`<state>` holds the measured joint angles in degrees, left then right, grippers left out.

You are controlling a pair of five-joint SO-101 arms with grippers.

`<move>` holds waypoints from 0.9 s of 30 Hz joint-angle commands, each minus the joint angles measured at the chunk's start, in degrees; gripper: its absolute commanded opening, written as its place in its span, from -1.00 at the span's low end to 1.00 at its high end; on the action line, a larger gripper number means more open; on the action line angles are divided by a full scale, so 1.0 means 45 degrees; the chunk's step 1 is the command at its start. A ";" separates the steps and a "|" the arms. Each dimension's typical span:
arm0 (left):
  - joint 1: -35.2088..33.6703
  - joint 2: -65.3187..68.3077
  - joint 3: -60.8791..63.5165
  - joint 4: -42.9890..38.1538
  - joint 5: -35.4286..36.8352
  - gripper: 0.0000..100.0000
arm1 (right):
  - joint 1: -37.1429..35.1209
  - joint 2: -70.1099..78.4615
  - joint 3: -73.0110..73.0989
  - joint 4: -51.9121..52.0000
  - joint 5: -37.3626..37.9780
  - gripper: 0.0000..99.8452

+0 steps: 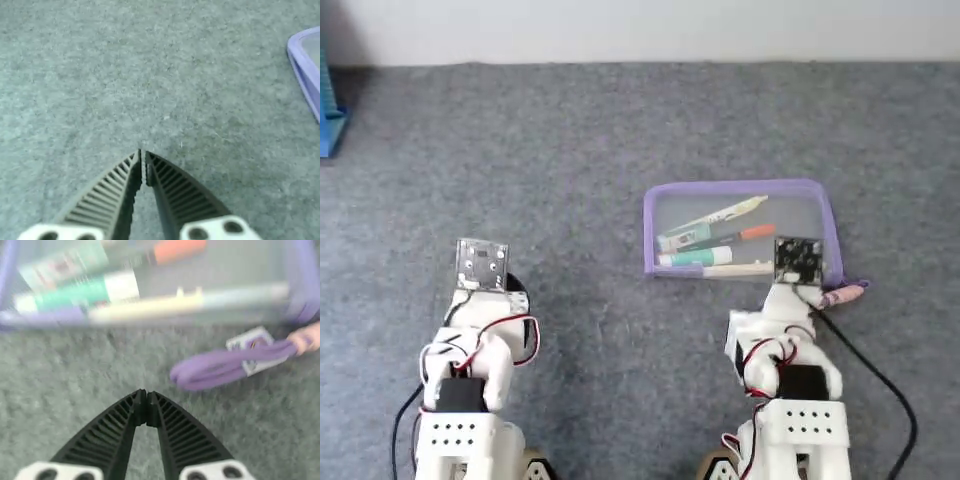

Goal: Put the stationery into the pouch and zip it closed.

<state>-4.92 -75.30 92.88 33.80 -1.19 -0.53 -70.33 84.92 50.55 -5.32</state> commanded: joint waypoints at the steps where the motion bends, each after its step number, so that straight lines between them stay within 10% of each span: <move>1: 0.0000 -0.0078 0.0498 -0.1016 -0.0117 -0.97 | 0.0127 -0.0361 0.0508 -0.0557 -0.0078 -0.96; 18: -0.0020 -0.0059 0.0869 -0.0899 -0.0059 -0.97 | 0.0303 -0.5226 0.2657 0.2217 -0.0176 -0.97; 27: -0.0821 -0.0078 0.0869 -0.0801 0.0899 -0.97 | 0.3917 -0.7453 0.2579 0.5402 -0.0176 -0.96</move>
<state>-7.21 -75.21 97.27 30.02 -0.40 12.75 -102.95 95.82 73.32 -5.58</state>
